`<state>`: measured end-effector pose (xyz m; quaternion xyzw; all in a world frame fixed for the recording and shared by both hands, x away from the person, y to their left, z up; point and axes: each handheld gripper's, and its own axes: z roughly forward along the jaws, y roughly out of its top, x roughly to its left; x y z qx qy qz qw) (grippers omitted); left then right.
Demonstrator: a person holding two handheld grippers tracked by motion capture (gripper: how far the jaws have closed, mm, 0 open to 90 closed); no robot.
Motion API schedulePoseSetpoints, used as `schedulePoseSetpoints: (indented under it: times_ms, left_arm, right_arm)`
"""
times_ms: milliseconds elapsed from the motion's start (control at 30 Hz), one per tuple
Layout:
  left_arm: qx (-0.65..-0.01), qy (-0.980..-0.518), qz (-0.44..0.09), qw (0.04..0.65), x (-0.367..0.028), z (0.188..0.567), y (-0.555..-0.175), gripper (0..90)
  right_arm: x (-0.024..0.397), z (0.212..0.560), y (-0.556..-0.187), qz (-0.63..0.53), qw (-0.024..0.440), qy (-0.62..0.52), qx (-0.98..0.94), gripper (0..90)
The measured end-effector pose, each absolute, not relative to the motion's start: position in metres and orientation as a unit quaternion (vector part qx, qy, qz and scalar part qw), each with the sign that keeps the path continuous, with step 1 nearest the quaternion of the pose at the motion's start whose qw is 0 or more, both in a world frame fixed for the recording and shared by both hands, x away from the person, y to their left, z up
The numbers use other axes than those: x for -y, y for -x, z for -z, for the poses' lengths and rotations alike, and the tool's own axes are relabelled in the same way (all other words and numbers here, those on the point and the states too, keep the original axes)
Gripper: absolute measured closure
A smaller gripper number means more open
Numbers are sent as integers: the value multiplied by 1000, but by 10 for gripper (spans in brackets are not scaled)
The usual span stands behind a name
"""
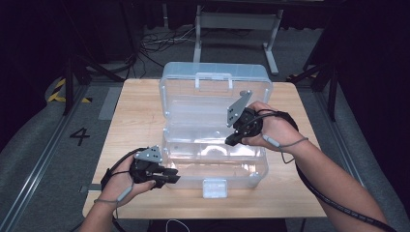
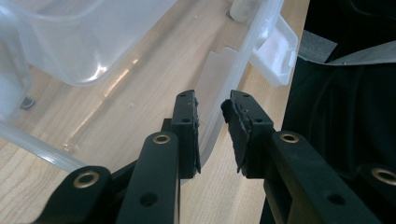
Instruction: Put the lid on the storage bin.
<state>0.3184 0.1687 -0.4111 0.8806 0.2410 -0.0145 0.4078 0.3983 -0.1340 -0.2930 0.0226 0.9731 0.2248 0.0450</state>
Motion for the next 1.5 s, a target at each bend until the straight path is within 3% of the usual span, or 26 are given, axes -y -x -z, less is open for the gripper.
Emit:
schedulePoseSetpoints:
  times_ms: [367, 633, 1200, 1400, 1467, 1500]
  left_arm:
    - [-236, -867, 24, 439, -175, 398, -314, 713]
    - [-241, -839, 29, 487, -187, 370, -305, 769]
    - [-286, -799, -47, 526, -181, 340, -316, 889]
    - [-297, -804, -71, 510, -174, 341, -319, 888]
    - [-303, -804, -80, 505, -173, 342, -320, 890]
    - [-306, -811, -77, 492, -173, 342, -320, 897]
  right_arm:
    - [135, 298, -392, -231, 44, -20, -972, 894]
    - [135, 302, -386, -232, 44, -22, -972, 894]
    - [139, 312, -370, -247, 68, -31, -966, 882]
    - [140, 319, -359, -248, 81, -33, -965, 863]
    - [143, 319, -353, -262, 81, -39, -961, 796]
    - [145, 316, -346, -271, 88, -43, -957, 810]
